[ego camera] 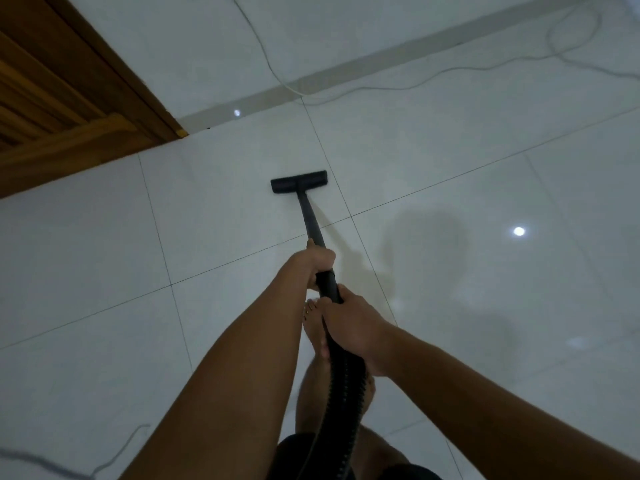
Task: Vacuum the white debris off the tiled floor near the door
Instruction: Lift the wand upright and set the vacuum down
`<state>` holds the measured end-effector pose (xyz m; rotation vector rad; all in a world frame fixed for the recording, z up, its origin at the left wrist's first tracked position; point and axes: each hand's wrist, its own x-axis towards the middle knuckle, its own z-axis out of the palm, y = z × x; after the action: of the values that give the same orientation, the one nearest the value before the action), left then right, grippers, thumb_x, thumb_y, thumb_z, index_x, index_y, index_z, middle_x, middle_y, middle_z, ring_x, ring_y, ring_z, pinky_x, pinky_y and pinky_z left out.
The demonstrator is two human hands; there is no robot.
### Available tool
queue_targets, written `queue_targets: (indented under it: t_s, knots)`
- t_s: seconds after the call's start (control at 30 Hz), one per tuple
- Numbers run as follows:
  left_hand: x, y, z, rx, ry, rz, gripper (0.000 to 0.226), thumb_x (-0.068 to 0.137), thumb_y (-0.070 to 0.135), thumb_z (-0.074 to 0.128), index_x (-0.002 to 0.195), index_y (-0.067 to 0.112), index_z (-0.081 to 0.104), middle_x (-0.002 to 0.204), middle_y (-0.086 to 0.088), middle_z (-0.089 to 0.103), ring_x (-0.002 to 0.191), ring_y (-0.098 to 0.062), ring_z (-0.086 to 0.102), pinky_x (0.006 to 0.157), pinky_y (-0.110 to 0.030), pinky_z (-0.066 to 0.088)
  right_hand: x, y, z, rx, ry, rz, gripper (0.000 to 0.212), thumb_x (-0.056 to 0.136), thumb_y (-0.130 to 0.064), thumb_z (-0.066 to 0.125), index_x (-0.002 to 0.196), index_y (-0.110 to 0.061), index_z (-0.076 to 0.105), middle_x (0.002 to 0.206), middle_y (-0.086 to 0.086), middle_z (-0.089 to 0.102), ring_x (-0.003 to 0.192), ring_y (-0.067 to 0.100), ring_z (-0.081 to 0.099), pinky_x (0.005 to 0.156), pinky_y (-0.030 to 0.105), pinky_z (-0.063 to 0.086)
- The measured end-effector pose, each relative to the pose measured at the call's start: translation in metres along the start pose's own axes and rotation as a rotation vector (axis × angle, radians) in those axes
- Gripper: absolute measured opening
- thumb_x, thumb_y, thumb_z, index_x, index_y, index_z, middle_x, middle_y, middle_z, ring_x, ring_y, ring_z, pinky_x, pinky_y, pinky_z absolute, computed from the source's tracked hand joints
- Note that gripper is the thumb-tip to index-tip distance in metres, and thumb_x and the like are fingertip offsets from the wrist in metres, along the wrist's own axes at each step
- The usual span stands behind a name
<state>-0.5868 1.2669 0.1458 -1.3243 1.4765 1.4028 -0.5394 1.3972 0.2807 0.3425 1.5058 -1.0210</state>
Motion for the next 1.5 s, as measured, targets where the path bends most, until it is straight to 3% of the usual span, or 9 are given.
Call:
queue_targets:
  t_s: [0.17, 0.33, 0.43, 0.53, 0.7, 0.87, 0.97, 1.27, 1.5]
  knots:
    - [-0.015, -0.045, 0.022, 0.067, 0.016, 0.027, 0.07, 0.095, 0.022, 0.048, 0.156, 0.024, 0.016, 0.134, -0.022, 0.056, 0.113, -0.033, 0.062, 0.095, -0.046, 0.056, -0.04, 0.035, 0.001, 0.01, 0.006, -0.003, 0.035, 0.108, -0.026, 0.046, 0.141, -0.017, 0.046, 0.079, 0.016, 0.058, 0.037, 0.013, 0.057, 0.041, 0.023, 0.051]
    - [-0.077, -0.063, 0.027, 0.068, -0.013, 0.139, 0.06, 0.105, 0.019, 0.039, 0.16, 0.022, 0.015, 0.145, -0.013, 0.044, 0.101, -0.025, 0.052, 0.059, -0.028, 0.046, -0.077, 0.047, 0.005, 0.026, -0.009, -0.04, 0.029, 0.106, -0.025, 0.049, 0.13, -0.009, 0.054, 0.078, 0.015, 0.058, 0.04, 0.013, 0.058, 0.042, 0.023, 0.051]
    - [-0.109, -0.073, 0.017, 0.02, 0.014, 0.174, 0.021, 0.101, 0.019, 0.042, 0.11, 0.007, 0.056, 0.094, -0.011, 0.058, 0.073, -0.019, 0.053, 0.057, -0.028, 0.042, -0.102, 0.043, 0.013, 0.019, -0.018, -0.116, 0.025, 0.102, -0.021, 0.056, 0.125, -0.012, 0.057, 0.087, 0.016, 0.061, 0.055, 0.017, 0.064, 0.053, 0.031, 0.06]
    - [-0.141, -0.088, 0.0, -0.058, -0.002, 0.208, 0.017, 0.096, 0.014, 0.045, 0.08, 0.009, 0.05, 0.073, -0.007, 0.05, 0.06, -0.016, 0.048, 0.048, -0.024, 0.042, -0.122, 0.044, 0.029, -0.1, 0.042, -0.23, 0.027, 0.094, -0.019, 0.056, 0.12, -0.016, 0.063, 0.096, 0.015, 0.065, 0.083, 0.026, 0.065, 0.088, 0.049, 0.062]
    - [-0.187, -0.145, -0.045, -0.104, -0.125, 0.317, 0.049, 0.076, 0.044, 0.075, 0.114, 0.014, 0.071, 0.118, -0.012, 0.071, 0.113, -0.028, 0.066, 0.101, -0.047, 0.051, -0.168, 0.054, 0.072, -0.142, 0.052, -0.36, 0.02, 0.093, -0.023, 0.059, 0.11, -0.02, 0.069, 0.103, 0.005, 0.069, 0.092, 0.02, 0.068, 0.08, 0.036, 0.06]
    - [-0.284, -0.241, -0.089, -0.059, -0.096, 0.498, 0.016, 0.097, 0.028, 0.062, 0.091, 0.013, 0.064, 0.086, -0.013, 0.063, 0.08, -0.023, 0.06, 0.078, -0.04, 0.053, -0.209, 0.084, 0.136, -0.028, -0.068, -0.466, 0.034, 0.1, -0.027, 0.045, 0.109, -0.011, 0.073, 0.092, 0.007, 0.071, 0.085, 0.021, 0.07, 0.073, 0.034, 0.062]
    - [-0.333, -0.324, -0.118, -0.08, -0.048, 0.613, 0.004, 0.097, 0.019, 0.062, 0.096, 0.023, 0.061, 0.101, -0.001, 0.066, 0.099, -0.023, 0.063, 0.086, -0.039, 0.051, -0.223, 0.121, 0.177, -0.023, -0.127, -0.551, 0.042, 0.094, 0.0, 0.038, 0.12, -0.011, 0.07, 0.083, 0.01, 0.068, 0.07, 0.02, 0.068, 0.091, 0.048, 0.061]
    - [-0.372, -0.585, -0.152, -0.366, 0.097, 0.648, 0.084, 0.078, 0.091, 0.025, 0.144, 0.045, 0.048, 0.128, 0.025, 0.064, 0.128, -0.003, 0.052, 0.105, -0.045, 0.04, -0.256, 0.208, 0.286, -0.398, 0.148, -0.888, 0.044, 0.097, -0.029, 0.07, 0.138, -0.018, 0.058, 0.087, 0.0, 0.069, 0.073, 0.015, 0.067, 0.077, 0.034, 0.062]
    - [-0.354, -0.64, -0.079, -0.362, 0.254, 0.759, 0.047, 0.069, 0.065, 0.079, 0.107, 0.07, 0.052, 0.11, 0.035, 0.062, 0.114, 0.013, 0.054, 0.099, -0.024, 0.044, -0.28, 0.248, 0.331, -0.517, 0.258, -1.019, 0.032, 0.099, -0.04, 0.065, 0.127, -0.025, 0.065, 0.064, -0.01, 0.049, 0.06, 0.006, 0.048, 0.066, 0.025, 0.044]
